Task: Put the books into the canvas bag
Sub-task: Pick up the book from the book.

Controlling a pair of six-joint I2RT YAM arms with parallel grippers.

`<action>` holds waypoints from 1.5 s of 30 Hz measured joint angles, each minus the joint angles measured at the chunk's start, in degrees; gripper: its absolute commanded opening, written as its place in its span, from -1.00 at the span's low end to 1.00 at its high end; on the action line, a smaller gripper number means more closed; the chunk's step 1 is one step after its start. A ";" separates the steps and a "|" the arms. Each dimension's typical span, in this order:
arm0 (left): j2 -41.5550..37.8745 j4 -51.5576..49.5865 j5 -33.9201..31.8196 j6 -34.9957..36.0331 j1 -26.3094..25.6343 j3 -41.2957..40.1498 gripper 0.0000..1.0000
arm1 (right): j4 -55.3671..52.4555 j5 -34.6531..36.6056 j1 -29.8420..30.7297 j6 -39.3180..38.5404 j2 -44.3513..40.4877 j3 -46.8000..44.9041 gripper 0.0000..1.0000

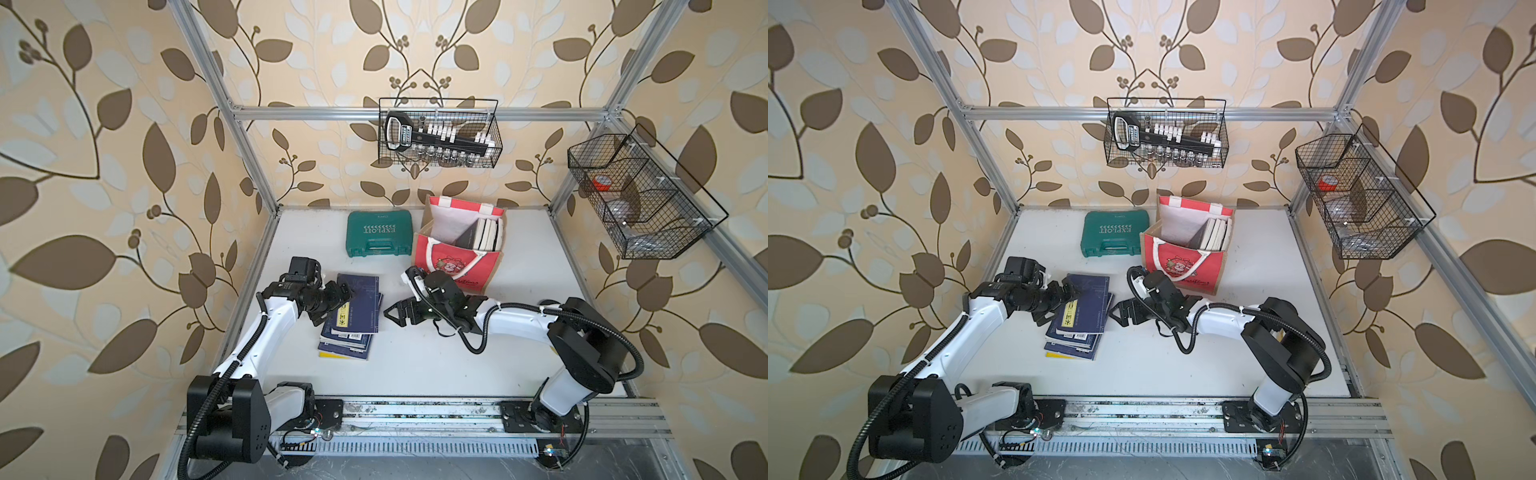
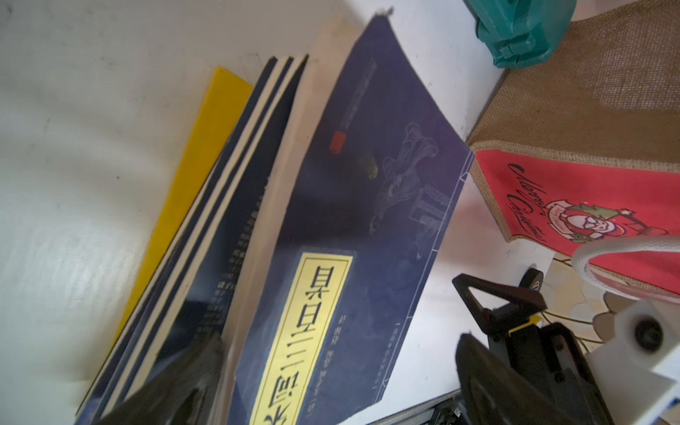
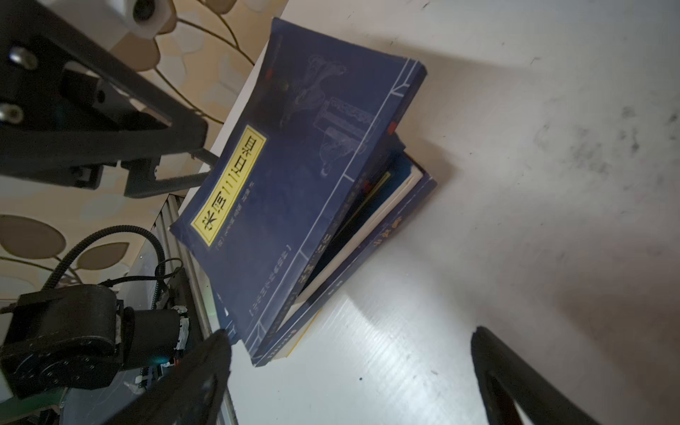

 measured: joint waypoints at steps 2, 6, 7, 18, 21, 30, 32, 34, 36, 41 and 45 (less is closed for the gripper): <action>0.00 0.26 0.85 0.00 0.00 -0.33 0.98 | 0.26 -1.84 -1.29 0.07 2.10 0.79 0.97; 0.22 0.76 1.68 -0.07 0.00 -0.46 0.98 | 0.31 -5.03 -2.45 0.07 6.36 3.72 0.97; 0.22 0.90 1.84 -0.09 0.00 -0.46 0.98 | 0.31 -5.77 -2.58 0.07 7.48 4.98 0.97; 0.28 1.01 1.75 -0.13 0.00 -0.46 0.98 | 1.62 -9.33 -3.96 1.09 17.59 18.95 0.94; 1.07 1.05 1.75 -0.15 0.00 -0.46 0.98 | 1.70 -10.49 -4.55 1.51 19.91 21.20 0.90; 2.80 2.29 1.86 -0.42 0.00 -0.42 0.98 | 6.34 -16.96 -5.16 2.97 23.45 23.26 0.65; 3.45 2.95 1.95 -0.66 0.00 -0.33 0.98 | 8.07 -18.27 -5.57 3.41 23.96 23.43 0.55; 3.89 3.52 1.97 -1.05 0.00 -0.09 0.98 | 9.22 -19.06 -6.01 4.00 24.44 23.69 0.45; 4.15 4.04 1.95 -1.55 0.00 -0.02 0.98 | 9.92 -19.67 -6.45 4.48 25.14 24.41 0.34; 4.39 4.63 1.92 -2.03 0.00 0.04 0.98 | 10.40 -20.63 -6.84 5.20 26.64 26.45 0.03; 4.39 4.72 1.92 -2.29 0.00 0.04 0.98 | 10.54 -20.96 -6.82 5.44 26.64 26.47 -0.20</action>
